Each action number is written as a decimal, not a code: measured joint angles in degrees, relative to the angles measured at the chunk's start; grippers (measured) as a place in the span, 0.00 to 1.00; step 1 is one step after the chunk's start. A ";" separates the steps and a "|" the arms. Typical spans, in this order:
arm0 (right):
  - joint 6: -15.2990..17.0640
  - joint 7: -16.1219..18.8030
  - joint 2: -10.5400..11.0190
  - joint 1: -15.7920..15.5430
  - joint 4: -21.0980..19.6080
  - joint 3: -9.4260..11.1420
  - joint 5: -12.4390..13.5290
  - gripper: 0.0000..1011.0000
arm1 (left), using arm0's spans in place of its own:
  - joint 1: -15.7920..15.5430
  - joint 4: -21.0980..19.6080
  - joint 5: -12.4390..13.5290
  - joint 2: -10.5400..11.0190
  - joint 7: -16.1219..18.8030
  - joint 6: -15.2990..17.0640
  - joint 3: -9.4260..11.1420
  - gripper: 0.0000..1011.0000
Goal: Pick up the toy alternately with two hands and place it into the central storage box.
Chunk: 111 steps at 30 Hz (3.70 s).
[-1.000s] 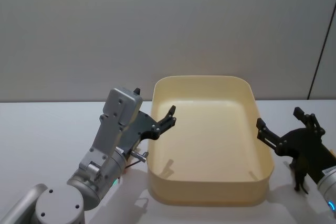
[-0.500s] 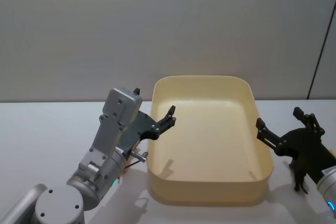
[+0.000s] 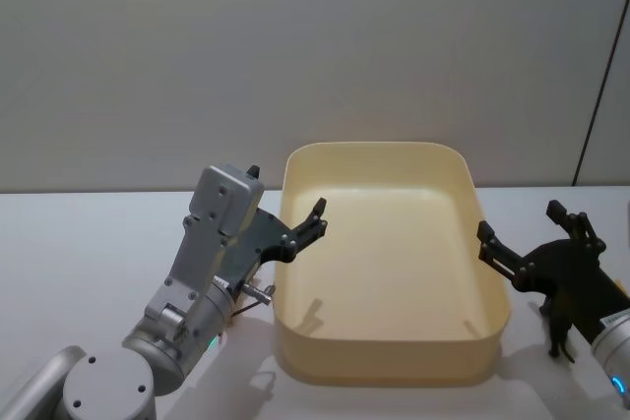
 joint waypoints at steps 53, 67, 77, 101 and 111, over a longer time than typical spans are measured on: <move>-4.44 -9.81 13.21 -21.56 -9.98 7.42 5.08 0.99 | 0.00 0.00 0.00 0.00 0.00 0.00 0.00 0.99; -6.50 -9.63 14.51 -24.25 -8.71 9.73 8.67 0.99 | 0.00 0.00 0.00 0.00 0.00 0.00 0.00 0.99; -5.84 -8.27 13.12 -21.97 -6.26 10.00 11.54 0.99 | 0.00 0.00 0.00 0.00 0.00 0.00 0.00 0.99; 3.77 -5.70 8.56 -12.62 0.59 7.86 10.17 0.99 | 0.00 0.00 0.00 0.00 0.00 0.00 0.00 0.99; 6.38 -5.05 7.39 -10.26 2.34 7.12 8.61 0.87 | 0.00 0.00 0.00 0.00 0.00 0.00 0.00 0.99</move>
